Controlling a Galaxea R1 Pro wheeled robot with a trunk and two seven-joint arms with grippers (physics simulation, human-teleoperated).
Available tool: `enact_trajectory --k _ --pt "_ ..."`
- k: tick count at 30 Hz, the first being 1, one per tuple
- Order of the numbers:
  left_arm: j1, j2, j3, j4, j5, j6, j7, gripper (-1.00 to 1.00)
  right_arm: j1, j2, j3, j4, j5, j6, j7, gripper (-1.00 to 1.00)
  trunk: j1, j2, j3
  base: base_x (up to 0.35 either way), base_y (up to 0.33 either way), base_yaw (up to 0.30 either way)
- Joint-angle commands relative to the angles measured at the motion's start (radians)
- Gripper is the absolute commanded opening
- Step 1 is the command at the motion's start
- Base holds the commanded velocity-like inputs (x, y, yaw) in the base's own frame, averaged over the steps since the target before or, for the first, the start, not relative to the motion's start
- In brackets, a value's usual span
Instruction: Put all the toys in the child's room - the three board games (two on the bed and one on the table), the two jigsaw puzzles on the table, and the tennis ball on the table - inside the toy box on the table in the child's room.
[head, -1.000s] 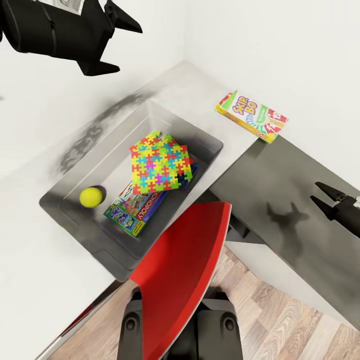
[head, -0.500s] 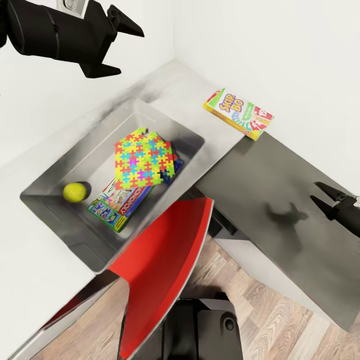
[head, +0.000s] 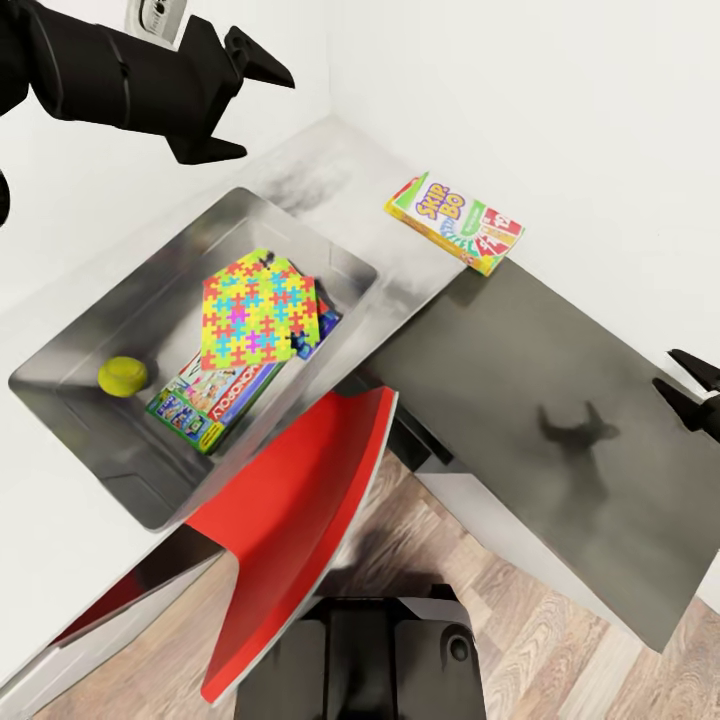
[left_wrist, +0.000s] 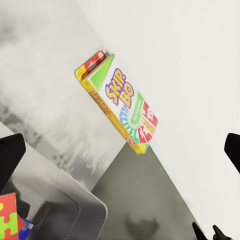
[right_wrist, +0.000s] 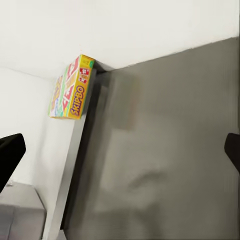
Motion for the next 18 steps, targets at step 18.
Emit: enact_trajectory --k 18 --pt "-0.001 0.001 -0.009 0.001 0.005 -0.034 0.005 1.00 -0.001 0.000 -0.076 0.001 -0.008 0.013 -0.001 1.00 0.001 -0.002 -0.001 -0.005 -0.016 0.185"
